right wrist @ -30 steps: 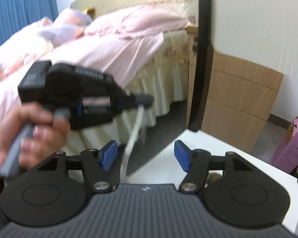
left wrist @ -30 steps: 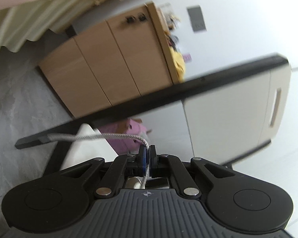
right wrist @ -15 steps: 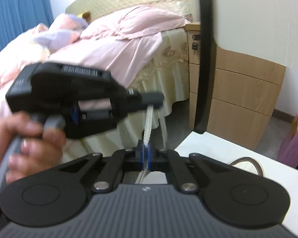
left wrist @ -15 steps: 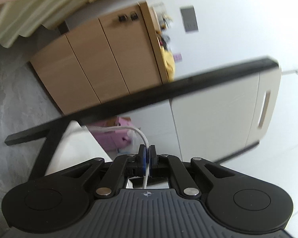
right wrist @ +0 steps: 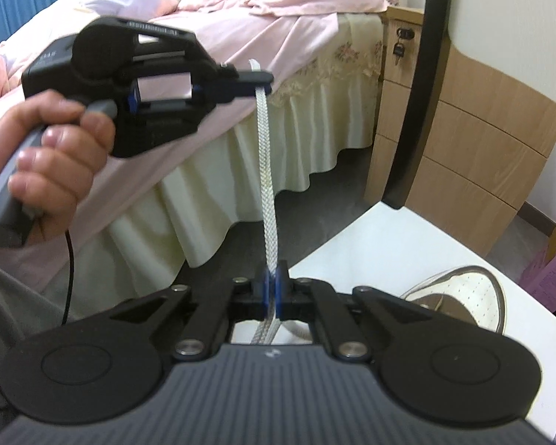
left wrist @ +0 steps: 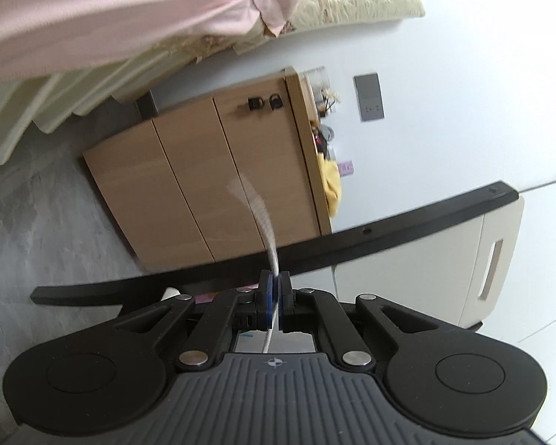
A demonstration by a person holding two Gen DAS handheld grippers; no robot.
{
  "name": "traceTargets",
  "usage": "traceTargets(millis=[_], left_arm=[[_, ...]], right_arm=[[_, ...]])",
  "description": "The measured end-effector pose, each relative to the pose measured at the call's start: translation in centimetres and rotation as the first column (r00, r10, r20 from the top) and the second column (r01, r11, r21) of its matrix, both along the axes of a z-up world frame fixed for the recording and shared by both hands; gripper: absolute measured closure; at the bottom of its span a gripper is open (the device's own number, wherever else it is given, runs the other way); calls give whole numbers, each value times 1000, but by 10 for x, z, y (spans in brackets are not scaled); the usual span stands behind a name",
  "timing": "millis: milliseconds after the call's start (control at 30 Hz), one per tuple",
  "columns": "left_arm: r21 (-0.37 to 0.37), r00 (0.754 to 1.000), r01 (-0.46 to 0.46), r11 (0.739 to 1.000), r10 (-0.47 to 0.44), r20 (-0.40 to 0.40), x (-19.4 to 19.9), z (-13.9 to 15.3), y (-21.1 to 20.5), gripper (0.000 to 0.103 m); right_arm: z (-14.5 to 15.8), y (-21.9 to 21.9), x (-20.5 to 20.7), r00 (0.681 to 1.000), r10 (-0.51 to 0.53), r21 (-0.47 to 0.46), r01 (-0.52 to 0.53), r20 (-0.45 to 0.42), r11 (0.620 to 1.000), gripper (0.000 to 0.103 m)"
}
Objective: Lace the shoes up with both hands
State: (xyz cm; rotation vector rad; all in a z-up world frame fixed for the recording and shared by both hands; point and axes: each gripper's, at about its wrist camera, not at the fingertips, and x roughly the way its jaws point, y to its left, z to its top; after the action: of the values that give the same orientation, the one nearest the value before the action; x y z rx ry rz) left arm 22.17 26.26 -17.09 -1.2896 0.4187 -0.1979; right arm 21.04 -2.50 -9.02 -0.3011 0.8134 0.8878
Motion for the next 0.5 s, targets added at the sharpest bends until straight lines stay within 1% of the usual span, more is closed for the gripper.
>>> traceTargets(millis=[100, 300, 333, 400, 467, 500], left_arm=[[1, 1000, -20, 1000, 20, 9, -3, 3, 5, 100], [31, 999, -33, 999, 32, 22, -5, 10, 7, 100], [46, 999, -35, 998, 34, 22, -5, 11, 6, 100], [101, 999, -30, 994, 28, 24, -5, 18, 3, 100], [158, 1000, -15, 987, 10, 29, -3, 24, -3, 100], [201, 1000, -5, 980, 0, 27, -2, 27, -8, 100]], right_arm=[[-5, -2, -1, 1000, 5, -26, -5, -19, 1000, 99], [-10, -5, -3, 999, 13, -60, -16, -39, 998, 99], [-11, -6, -3, 999, 13, -63, -16, -42, 998, 99], [-11, -7, -3, 999, 17, -65, -20, -48, 998, 99], [-11, -10, -2, 998, 14, -45, -17, -63, 999, 97], [-9, -13, 0, 997, 6, -22, -8, -79, 1000, 91]])
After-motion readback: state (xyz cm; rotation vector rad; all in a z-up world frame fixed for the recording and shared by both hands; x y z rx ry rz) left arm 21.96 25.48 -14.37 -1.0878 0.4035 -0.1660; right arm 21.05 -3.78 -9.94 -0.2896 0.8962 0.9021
